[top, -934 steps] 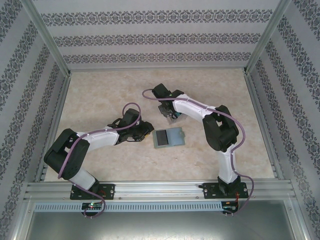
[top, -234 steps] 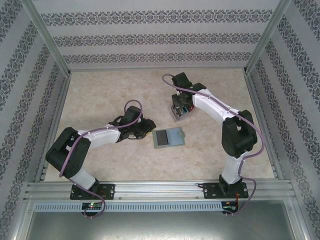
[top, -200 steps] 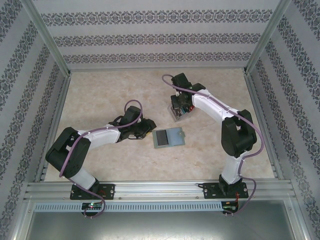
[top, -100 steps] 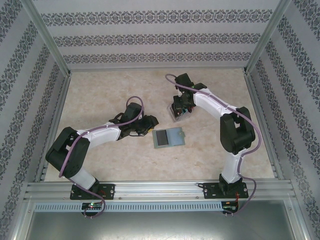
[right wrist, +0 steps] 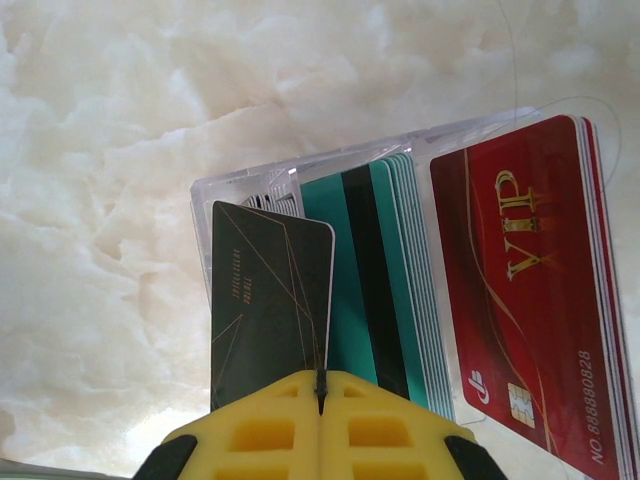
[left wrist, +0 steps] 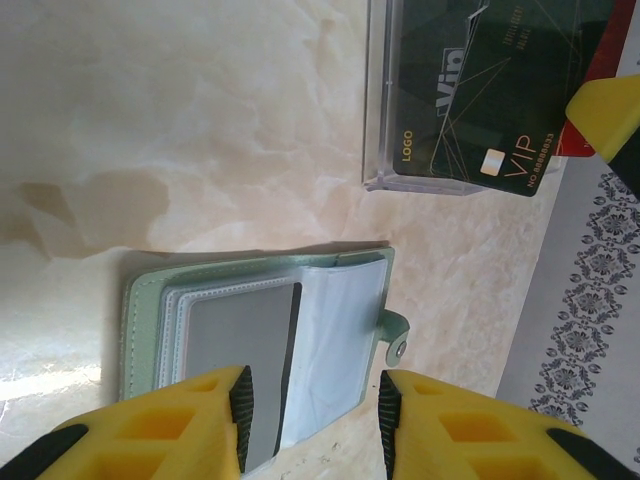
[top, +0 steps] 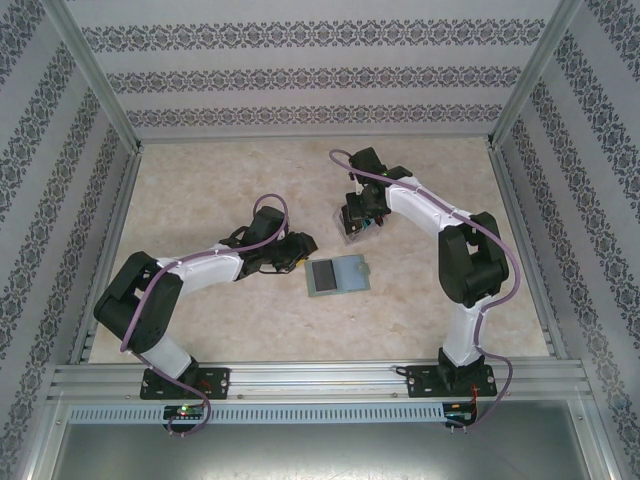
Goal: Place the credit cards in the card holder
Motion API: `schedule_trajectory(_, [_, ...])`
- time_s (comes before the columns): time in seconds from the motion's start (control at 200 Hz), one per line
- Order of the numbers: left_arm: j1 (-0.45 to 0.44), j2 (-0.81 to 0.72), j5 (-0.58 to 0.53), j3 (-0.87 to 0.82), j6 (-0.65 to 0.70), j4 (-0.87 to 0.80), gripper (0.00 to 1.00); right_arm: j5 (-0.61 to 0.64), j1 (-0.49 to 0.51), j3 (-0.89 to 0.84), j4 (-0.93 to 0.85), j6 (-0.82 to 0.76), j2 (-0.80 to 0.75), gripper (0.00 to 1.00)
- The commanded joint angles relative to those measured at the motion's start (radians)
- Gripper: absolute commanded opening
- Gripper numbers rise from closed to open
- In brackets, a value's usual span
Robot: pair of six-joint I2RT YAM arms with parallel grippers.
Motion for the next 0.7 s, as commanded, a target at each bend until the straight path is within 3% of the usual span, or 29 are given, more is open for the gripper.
schedule_trajectory(0.0, [0.013, 0.020, 0.017, -0.001, 0.001, 0.032, 0.41, 0.023, -0.011, 0.036, -0.001, -0.010, -0.005, 0.00])
schedule_trajectory(0.09, [0.014, 0.057, 0.034, 0.041, 0.009, 0.040, 0.43, 0.039, -0.015, 0.040, -0.007, -0.011, 0.003, 0.00])
schedule_trajectory(0.33, [0.016, 0.244, 0.106, 0.283, 0.028, 0.058, 0.53, -0.078, -0.050, 0.014, 0.026, 0.049, -0.010, 0.00])
schedule_trajectory(0.694, [0.017, 0.498, 0.169, 0.480, -0.092, 0.214, 0.54, -0.124, -0.079, -0.022, 0.050, 0.075, -0.013, 0.00])
